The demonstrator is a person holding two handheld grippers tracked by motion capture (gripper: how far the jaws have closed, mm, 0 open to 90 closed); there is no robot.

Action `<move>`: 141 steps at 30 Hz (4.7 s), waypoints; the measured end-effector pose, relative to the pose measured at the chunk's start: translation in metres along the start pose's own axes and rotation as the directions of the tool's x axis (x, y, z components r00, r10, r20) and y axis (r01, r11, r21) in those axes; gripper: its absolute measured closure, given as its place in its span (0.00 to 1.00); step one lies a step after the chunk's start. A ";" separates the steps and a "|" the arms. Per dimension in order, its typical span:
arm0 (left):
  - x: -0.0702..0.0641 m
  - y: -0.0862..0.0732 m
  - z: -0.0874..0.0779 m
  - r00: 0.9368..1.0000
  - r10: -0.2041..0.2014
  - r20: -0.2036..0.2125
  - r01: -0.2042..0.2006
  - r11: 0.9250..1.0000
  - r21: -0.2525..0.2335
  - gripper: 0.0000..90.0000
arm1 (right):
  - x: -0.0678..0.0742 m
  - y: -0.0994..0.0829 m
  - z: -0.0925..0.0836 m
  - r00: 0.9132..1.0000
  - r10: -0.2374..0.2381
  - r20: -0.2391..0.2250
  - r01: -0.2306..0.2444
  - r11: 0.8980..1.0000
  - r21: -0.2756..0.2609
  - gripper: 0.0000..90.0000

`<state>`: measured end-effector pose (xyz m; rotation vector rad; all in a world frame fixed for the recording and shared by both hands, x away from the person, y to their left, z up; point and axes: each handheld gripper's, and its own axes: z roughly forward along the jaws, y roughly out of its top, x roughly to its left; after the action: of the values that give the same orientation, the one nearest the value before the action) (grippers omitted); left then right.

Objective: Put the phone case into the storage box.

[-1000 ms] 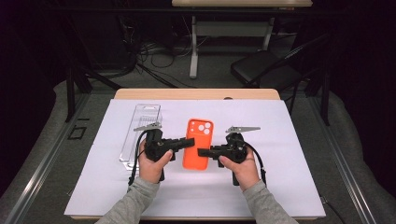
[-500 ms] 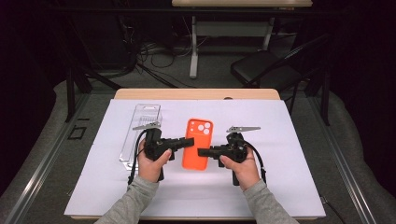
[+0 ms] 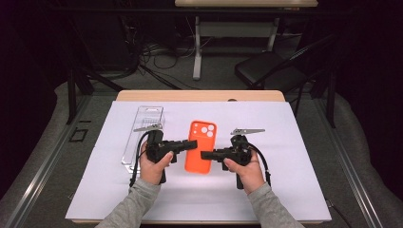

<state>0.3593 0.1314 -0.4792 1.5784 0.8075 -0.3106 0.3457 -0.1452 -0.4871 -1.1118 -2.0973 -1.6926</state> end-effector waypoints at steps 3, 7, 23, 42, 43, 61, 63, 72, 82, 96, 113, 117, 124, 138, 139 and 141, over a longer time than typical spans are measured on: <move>0.000 0.000 0.000 1.000 0.004 0.001 -0.004 1.000 0.000 0.90 | 0.000 0.000 0.000 1.000 0.005 -0.007 -0.005 1.000 0.006 0.84; 0.001 0.000 0.000 1.000 0.006 0.007 -0.006 1.000 0.001 0.90 | -0.001 0.000 0.000 1.000 0.013 -0.016 -0.013 1.000 0.001 0.85; 0.001 0.001 -0.001 1.000 0.018 0.014 -0.018 1.000 -0.001 0.90 | -0.002 0.000 0.000 0.999 0.024 -0.044 -0.024 1.000 -0.001 0.88; 0.000 0.001 -0.001 1.000 0.025 0.014 -0.025 1.000 -0.002 0.89 | -0.003 -0.001 -0.001 0.998 0.027 -0.054 -0.027 1.000 0.001 0.89; 0.000 0.001 -0.001 1.000 0.025 0.014 -0.025 1.000 -0.003 0.89 | -0.003 0.000 -0.001 0.998 0.025 -0.053 -0.025 1.000 0.006 0.89; 0.000 0.002 -0.003 1.000 0.024 -0.004 -0.024 0.999 -0.027 0.83 | -0.003 -0.001 -0.001 0.999 0.021 -0.029 -0.021 1.000 -0.014 0.89; 0.000 0.003 -0.003 1.000 0.027 -0.007 -0.027 0.999 -0.030 0.82 | -0.003 -0.001 -0.001 0.999 0.020 -0.028 -0.021 1.000 -0.012 0.89; -0.001 0.004 -0.006 0.996 0.060 -0.059 -0.064 0.995 -0.071 0.71 | -0.003 -0.001 -0.002 1.000 0.015 -0.010 -0.015 1.000 -0.012 0.90; -0.002 0.006 -0.006 0.991 0.085 -0.104 -0.092 0.994 -0.065 0.64 | -0.005 -0.001 -0.004 0.999 -0.001 0.033 0.002 1.000 -0.018 0.90; -0.009 0.008 -0.005 0.965 0.173 -0.199 -0.184 0.982 -0.041 0.54 | -0.004 0.000 -0.007 0.996 -0.032 0.078 0.034 0.999 -0.022 0.89; -0.019 0.016 -0.010 0.919 0.263 -0.294 -0.273 0.962 0.009 0.43 | -0.002 0.000 -0.008 0.993 -0.048 0.106 0.051 0.998 -0.027 0.89; -0.021 0.019 -0.015 0.904 0.286 -0.317 -0.294 0.956 0.025 0.43 | -0.001 0.000 -0.008 0.992 -0.059 0.113 0.062 0.998 -0.021 0.89; -0.028 0.025 -0.023 0.862 0.345 -0.371 -0.353 0.934 0.049 0.40 | 0.001 -0.001 -0.006 0.990 -0.070 0.119 0.072 0.997 -0.012 0.89; -0.043 0.031 -0.027 0.781 0.451 -0.433 -0.430 0.890 0.151 0.38 | 0.005 -0.002 -0.004 0.987 -0.095 0.133 0.096 0.995 -0.001 0.89; -0.044 0.031 -0.027 0.776 0.457 -0.435 -0.436 0.887 0.153 0.38 | 0.006 -0.003 -0.003 0.986 -0.097 0.135 0.098 0.995 -0.001 0.89; -0.046 0.031 -0.027 0.766 0.472 -0.437 -0.452 0.878 0.157 0.38 | 0.006 -0.003 -0.003 0.985 -0.101 0.140 0.101 0.995 0.004 0.89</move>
<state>0.3393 0.1433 -0.4217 1.8638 0.7349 0.4361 0.3388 -0.1456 -0.4846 -1.1752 -2.2733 -1.7079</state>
